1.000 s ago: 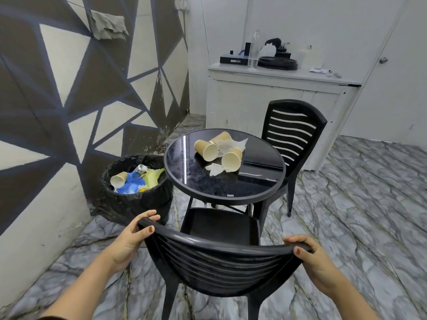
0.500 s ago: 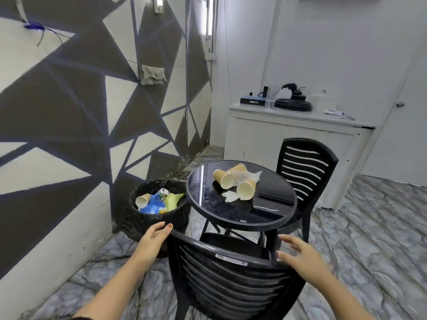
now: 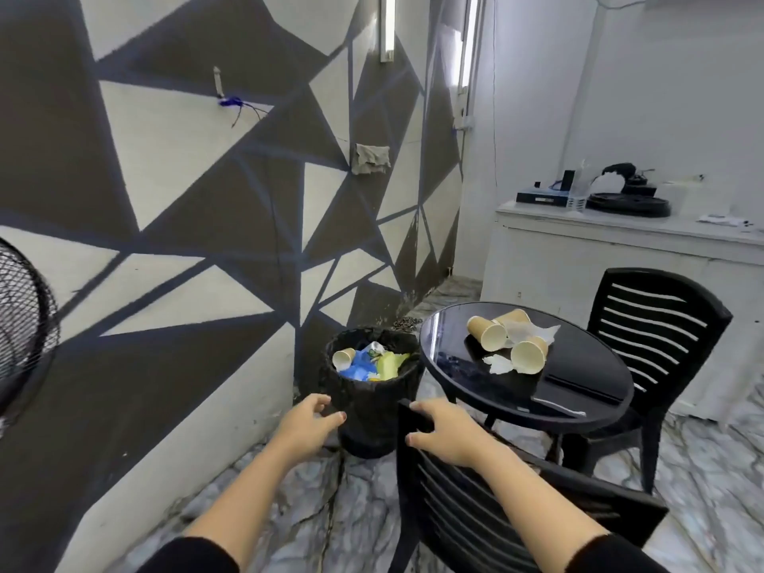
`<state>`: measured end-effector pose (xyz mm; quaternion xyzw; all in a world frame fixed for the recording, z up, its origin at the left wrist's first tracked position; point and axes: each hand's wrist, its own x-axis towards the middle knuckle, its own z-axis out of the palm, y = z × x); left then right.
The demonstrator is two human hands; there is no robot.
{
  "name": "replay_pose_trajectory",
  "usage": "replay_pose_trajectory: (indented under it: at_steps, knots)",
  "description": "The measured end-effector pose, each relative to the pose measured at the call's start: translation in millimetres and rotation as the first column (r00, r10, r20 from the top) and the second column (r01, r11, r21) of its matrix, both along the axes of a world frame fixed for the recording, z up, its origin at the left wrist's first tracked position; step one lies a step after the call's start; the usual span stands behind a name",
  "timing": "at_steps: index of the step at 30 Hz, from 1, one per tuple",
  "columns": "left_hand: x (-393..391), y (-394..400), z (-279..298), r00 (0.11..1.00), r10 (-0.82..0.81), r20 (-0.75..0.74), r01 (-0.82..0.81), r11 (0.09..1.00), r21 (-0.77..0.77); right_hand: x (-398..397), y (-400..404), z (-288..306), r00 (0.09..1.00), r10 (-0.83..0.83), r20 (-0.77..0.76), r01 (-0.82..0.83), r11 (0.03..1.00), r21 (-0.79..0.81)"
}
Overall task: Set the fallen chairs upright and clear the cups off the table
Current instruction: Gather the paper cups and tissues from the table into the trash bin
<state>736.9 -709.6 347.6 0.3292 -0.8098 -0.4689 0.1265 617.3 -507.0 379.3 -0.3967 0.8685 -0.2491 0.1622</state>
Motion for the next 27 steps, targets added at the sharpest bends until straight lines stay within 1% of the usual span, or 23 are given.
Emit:
replay_pose_trajectory:
  at_steps: [3,6,9,12,15,20,27]
  knots:
    - [14.7,-19.7,-7.6,0.999,0.002,0.054,0.001,0.999,-0.053,11.5,-41.8,-7.8,0.997,0.075,-0.017,-0.074,0.995,0.065]
    - [25.1,-47.9,-18.1,0.988,-0.007,0.155,0.027,0.992,-0.126,17.3,-86.1,-20.5,0.991,0.133,-0.019,-0.130,0.985,0.114]
    - [32.1,-85.4,-29.4,0.968,-0.027,0.249,0.063,0.988,-0.141,20.5,-131.6,-36.8,0.988,0.152,0.007,-0.151,0.973,0.175]
    - [35.4,-129.6,-37.3,0.954,-0.045,0.296,0.090,0.986,-0.140,22.5,-173.9,-54.9,0.985,0.164,0.050,-0.171,0.960,0.222]
    - [36.4,-170.6,-45.0,0.943,-0.059,0.328,0.105,0.987,-0.125,18.7,-208.9,-69.7,0.983,0.148,0.108,-0.171,0.952,0.252]
    - [33.1,-230.0,-66.4,0.915,-0.108,0.389,0.161,0.981,-0.107,3.5,-259.5,-88.0,0.983,0.076,0.164,-0.120,0.953,0.278]
    - [-7.1,-280.5,-90.5,0.873,-0.154,0.462,0.223,0.970,-0.098,-34.6,-300.1,-115.6,0.985,0.017,0.173,-0.075,0.939,0.335]
